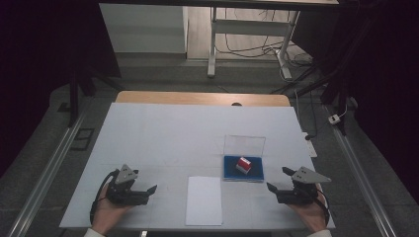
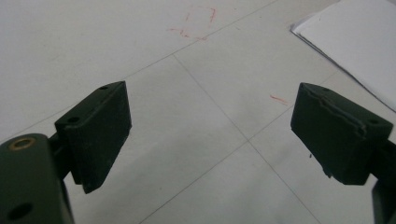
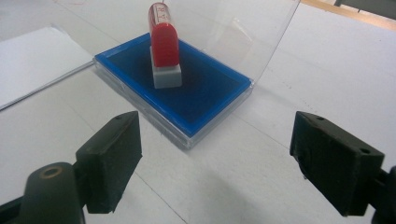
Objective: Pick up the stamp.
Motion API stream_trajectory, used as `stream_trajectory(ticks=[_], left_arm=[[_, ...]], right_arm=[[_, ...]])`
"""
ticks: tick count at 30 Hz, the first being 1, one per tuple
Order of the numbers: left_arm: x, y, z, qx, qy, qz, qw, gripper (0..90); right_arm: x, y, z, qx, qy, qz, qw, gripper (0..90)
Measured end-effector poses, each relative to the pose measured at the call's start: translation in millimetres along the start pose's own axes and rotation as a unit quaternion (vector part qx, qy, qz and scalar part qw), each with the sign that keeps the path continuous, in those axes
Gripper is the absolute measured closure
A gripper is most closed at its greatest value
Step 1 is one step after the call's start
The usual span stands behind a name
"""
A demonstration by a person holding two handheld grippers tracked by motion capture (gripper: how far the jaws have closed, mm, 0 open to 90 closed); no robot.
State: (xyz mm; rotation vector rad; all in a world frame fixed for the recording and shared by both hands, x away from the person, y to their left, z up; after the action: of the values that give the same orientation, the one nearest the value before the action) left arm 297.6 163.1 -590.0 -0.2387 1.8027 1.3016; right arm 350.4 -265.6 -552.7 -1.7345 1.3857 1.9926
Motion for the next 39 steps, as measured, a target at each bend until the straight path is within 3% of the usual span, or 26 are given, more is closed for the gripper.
stream_trajectory(ticks=[23, 39], left_arm=[[-1.5, 1.2, 4.3, -0.012, -0.013, -0.004, 0.9998, 12.6], [-2.2, 1.8, 5.5, -0.015, -0.016, -0.006, 0.9997, 12.9]], right_arm=[[1.8, 2.7, -1.2, -0.003, 0.013, 0.009, 0.9999, 25.0], [-22.1, 2.0, 5.2, -0.014, 0.016, 0.001, 0.9998, 27.5]])
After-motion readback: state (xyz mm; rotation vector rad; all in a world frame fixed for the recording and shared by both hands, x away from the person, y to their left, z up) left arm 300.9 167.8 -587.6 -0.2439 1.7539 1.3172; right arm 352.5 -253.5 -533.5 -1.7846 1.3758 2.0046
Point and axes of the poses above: each handheld gripper's, and its own axes: y roughly backward along the jaws, x roughly out of its underside, z roughly to its left, the point moved 10 cm from there along -y, roughly forward along the jaws, and after that the axes turned 1 degree about y, right-handed, at the moved point
